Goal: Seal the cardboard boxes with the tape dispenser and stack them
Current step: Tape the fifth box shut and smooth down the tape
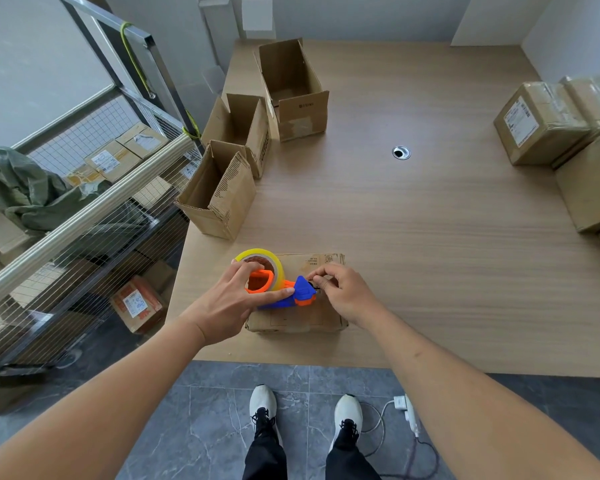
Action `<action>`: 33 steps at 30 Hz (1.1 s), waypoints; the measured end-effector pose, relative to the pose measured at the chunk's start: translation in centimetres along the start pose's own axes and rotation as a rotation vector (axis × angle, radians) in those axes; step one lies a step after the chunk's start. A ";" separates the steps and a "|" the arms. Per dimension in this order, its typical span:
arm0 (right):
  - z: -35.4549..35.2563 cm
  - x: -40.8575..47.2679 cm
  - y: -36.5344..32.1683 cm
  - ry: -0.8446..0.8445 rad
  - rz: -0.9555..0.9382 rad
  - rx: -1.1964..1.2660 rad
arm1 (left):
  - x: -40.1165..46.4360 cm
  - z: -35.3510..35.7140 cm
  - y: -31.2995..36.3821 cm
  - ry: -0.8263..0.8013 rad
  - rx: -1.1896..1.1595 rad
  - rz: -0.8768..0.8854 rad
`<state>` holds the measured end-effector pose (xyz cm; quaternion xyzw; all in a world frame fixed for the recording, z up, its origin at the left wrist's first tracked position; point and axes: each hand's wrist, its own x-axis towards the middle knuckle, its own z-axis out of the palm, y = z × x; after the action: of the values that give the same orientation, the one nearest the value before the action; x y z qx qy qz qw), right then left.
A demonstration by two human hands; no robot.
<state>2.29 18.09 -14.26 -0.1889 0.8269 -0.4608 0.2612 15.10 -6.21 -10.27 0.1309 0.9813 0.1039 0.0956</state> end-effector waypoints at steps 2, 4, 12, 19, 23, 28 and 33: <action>-0.5 -0.1 -0.2 -0.044 0.025 0.029 | 0.1 0.1 0.0 0.005 0.005 0.004; -1.0 -0.1 -0.4 -0.089 0.035 0.017 | 0.2 0.1 0.1 0.011 0.007 0.001; 0.1 0.6 -0.1 0.092 0.023 -0.080 | 0.2 0.1 0.4 0.013 0.008 -0.025; 0.6 -0.1 0.2 0.164 0.080 -0.015 | 1.8 1.3 3.3 0.160 0.227 -0.124; 0.7 -0.5 0.4 0.190 0.083 0.050 | 1.5 1.0 3.1 0.151 0.259 -0.102; -1.1 -1.5 1.5 0.321 0.179 0.179 | 0.7 1.2 2.5 0.154 0.189 -0.158; -5.0 -4.6 2.8 0.333 0.272 0.258 | 0.4 1.4 1.6 0.131 0.187 -0.109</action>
<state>2.75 25.33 -13.31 0.0374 0.8107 -0.5480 0.2029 15.39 -4.34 -11.30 0.0786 0.9965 0.0151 0.0243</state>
